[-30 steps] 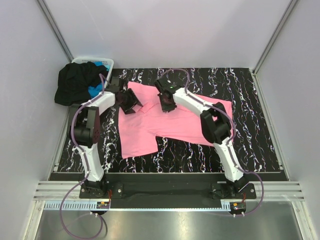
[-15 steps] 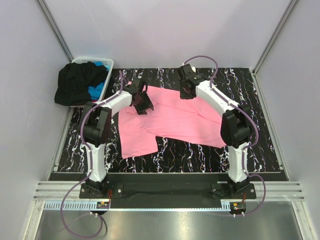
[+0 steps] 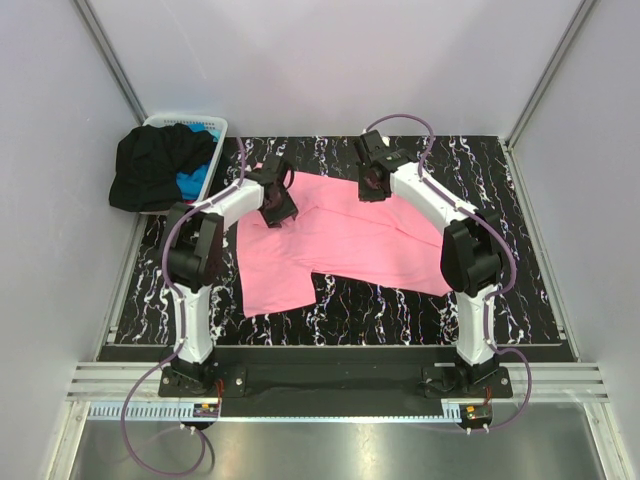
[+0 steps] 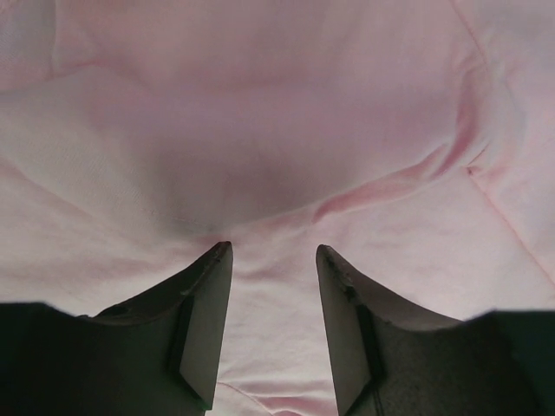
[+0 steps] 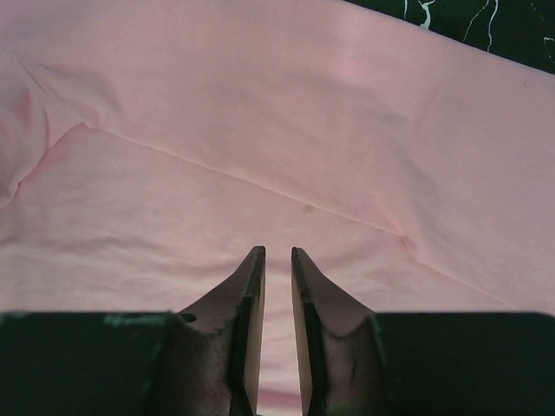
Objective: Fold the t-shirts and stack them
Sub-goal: Fold the tshirt
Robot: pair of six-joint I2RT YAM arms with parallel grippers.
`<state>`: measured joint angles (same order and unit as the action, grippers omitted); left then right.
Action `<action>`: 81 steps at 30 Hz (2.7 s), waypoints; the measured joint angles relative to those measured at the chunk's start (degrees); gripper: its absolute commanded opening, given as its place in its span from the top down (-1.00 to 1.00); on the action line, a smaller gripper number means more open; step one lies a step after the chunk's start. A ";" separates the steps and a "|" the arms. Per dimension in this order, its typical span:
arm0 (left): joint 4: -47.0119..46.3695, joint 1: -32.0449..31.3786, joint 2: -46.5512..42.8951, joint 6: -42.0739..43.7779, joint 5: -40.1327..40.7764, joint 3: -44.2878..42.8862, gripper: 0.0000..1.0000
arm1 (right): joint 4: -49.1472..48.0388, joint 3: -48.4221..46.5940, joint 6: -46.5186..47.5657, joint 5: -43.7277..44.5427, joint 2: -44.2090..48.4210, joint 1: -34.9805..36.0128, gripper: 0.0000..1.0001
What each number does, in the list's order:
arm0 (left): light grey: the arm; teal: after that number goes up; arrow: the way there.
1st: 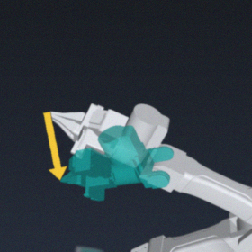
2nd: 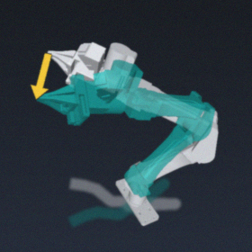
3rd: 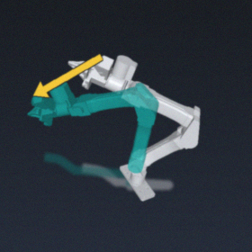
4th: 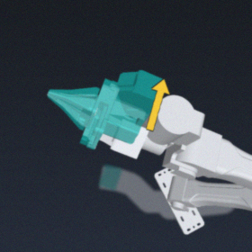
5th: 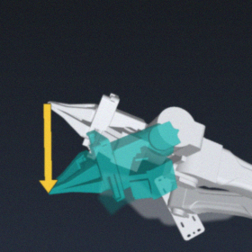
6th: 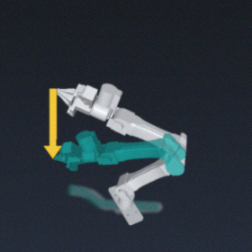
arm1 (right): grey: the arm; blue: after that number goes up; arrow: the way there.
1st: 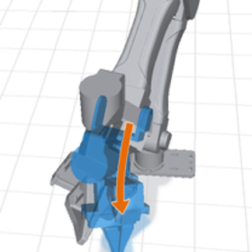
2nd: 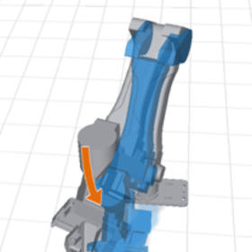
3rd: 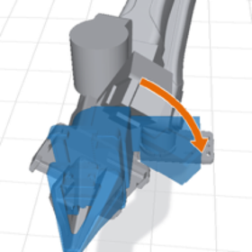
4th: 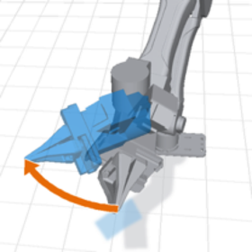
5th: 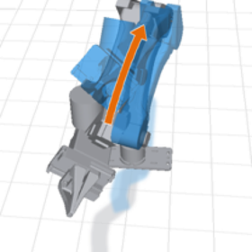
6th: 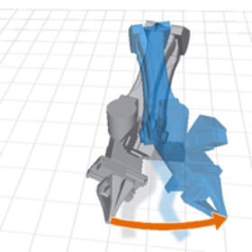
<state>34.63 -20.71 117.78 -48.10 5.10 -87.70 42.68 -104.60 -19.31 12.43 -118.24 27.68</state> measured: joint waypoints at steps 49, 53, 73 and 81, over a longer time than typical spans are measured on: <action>1.27 -0.13 4.07 -1.11 1.11 -3.48 1.00 | 0.02 0.46 -0.07 -1.11 -0.02 -0.48 0.52; 1.29 -0.22 4.02 -0.96 1.14 -3.48 1.00 | 0.02 0.46 -0.07 -1.44 -0.02 -0.48 0.52; 2.80 -2.40 -2.58 0.24 1.18 -0.96 1.00 | 0.02 0.46 -0.44 -2.69 -1.31 -0.48 0.53; 3.17 -3.10 -4.44 0.31 1.42 0.76 0.96 | 0.02 0.46 -0.46 -3.06 -1.70 -0.48 0.53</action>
<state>37.80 -23.81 113.34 -47.79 6.52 -86.94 42.70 -104.14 -19.77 9.37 -119.94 27.20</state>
